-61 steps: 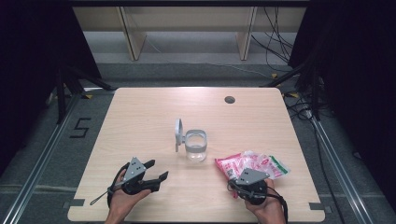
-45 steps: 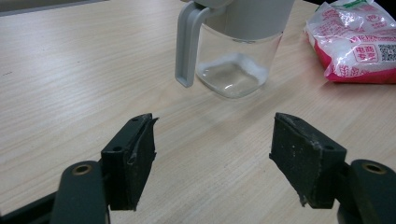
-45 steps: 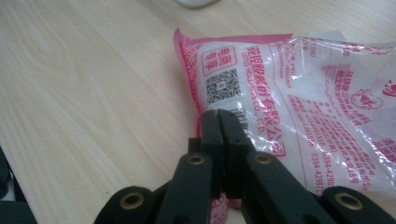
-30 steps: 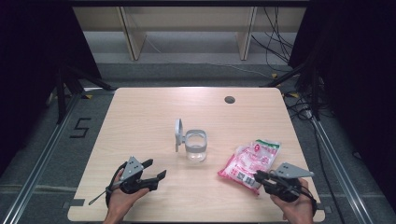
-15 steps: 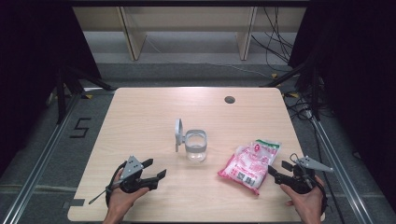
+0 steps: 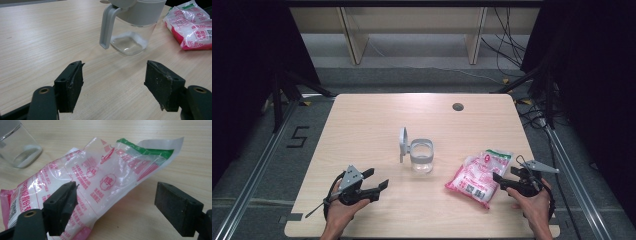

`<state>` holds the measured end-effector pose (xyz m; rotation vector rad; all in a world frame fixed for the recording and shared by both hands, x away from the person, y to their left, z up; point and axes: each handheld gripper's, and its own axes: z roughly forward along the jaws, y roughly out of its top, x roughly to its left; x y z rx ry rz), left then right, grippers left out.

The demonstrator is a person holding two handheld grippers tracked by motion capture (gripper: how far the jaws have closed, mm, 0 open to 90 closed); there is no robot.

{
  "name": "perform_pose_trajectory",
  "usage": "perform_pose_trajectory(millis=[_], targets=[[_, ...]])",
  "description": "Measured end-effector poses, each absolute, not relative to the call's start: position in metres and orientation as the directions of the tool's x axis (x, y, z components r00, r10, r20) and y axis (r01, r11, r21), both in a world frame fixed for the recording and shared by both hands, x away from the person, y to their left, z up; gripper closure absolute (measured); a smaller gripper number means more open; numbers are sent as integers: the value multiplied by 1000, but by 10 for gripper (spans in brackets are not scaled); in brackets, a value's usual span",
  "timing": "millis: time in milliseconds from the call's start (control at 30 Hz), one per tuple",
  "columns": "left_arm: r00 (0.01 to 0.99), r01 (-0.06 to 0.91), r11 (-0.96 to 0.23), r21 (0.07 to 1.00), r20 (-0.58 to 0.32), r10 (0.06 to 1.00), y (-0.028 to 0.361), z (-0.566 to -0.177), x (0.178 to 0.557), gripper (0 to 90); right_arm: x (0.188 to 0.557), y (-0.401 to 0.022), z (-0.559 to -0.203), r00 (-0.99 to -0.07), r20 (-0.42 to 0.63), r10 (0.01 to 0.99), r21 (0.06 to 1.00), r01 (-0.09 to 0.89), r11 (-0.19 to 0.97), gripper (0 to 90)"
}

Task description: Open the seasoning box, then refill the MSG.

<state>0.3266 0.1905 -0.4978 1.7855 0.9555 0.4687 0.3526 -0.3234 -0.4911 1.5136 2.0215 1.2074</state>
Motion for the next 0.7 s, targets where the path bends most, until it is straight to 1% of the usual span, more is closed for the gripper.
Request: perform_pose_trajectory(millis=[67, 133, 167, 200, 233, 267, 300, 333, 367, 400, 433, 467, 500, 533, 567, 600, 633, 667, 700], targets=[[606, 390, -170, 905, -113, 787, 191, -498, 327, 300, 355, -322, -491, -380, 213, 900, 781, 619, 77, 193], [608, 389, -172, 905, -112, 786, 191, -498, 327, 300, 359, -321, -492, -383, 193, 903, 785, 613, 92, 193], [609, 390, -174, 904, -111, 785, 191, -498, 327, 300, 358, -317, -491, -356, 245, 902, 768, 638, 43, 194], [612, 389, -173, 905, -113, 783, 190, -498, 327, 299, 362, -319, -493, -387, 224, 895, 780, 622, 74, 197], [607, 391, -159, 907, -124, 785, 188, -499, 327, 300, 364, -318, -493, -382, 227, 896, 775, 628, 71, 201], [611, 390, -173, 904, -114, 783, 189, -499, 327, 299, 364, -315, -492, -359, 253, 898, 758, 650, 46, 205], [609, 391, -171, 904, -115, 785, 189, -499, 326, 299, 366, -314, -494, -364, 254, 896, 771, 636, 40, 212], [613, 391, -172, 904, -116, 782, 188, -499, 327, 299, 369, -317, -494, -400, 222, 889, 777, 624, 86, 222], [614, 389, -174, 905, -114, 781, 188, -499, 327, 299, 369, -313, -494, -369, 236, 899, 759, 648, 67, 232], [615, 389, -174, 904, -114, 781, 188, -499, 327, 300, 372, -316, -495, -395, 198, 897, 770, 629, 107, 245], [614, 389, -175, 904, -113, 781, 188, -499, 326, 299, 373, -315, -495, -409, 221, 885, 775, 625, 95, 267], [616, 388, -177, 905, -112, 780, 188, -499, 326, 299, 372, -311, -494, -369, 240, 898, 753, 654, 68, 296], [613, 388, -177, 905, -109, 782, 188, -499, 326, 299, 376, -313, -497, -397, 205, 895, 775, 624, 99, 334], [612, 388, -176, 905, -110, 783, 188, -499, 327, 299, 377, -314, -496, -414, 201, 888, 776, 621, 113, 356], [613, 390, -176, 904, -112, 782, 188, -499, 327, 299, 376, -312, -496, -405, 232, 884, 777, 625, 82, 374], [611, 391, -175, 903, -113, 784, 188, -500, 326, 299, 376, -311, -495, -399, 239, 885, 771, 633, 78, 398], [613, 392, -176, 903, -114, 782, 188, -500, 326, 299, 377, -312, -495, -403, 226, 887, 769, 632, 91, 416], [612, 393, -176, 903, -114, 782, 188, -500, 326, 299, 379, -314, -496, -423, 188, 886, 781, 612, 126, 427], [614, 390, -180, 903, -110, 782, 187, -500, 326, 298, 377, -312, -495, -396, 232, 888, 760, 644, 89, 435]])
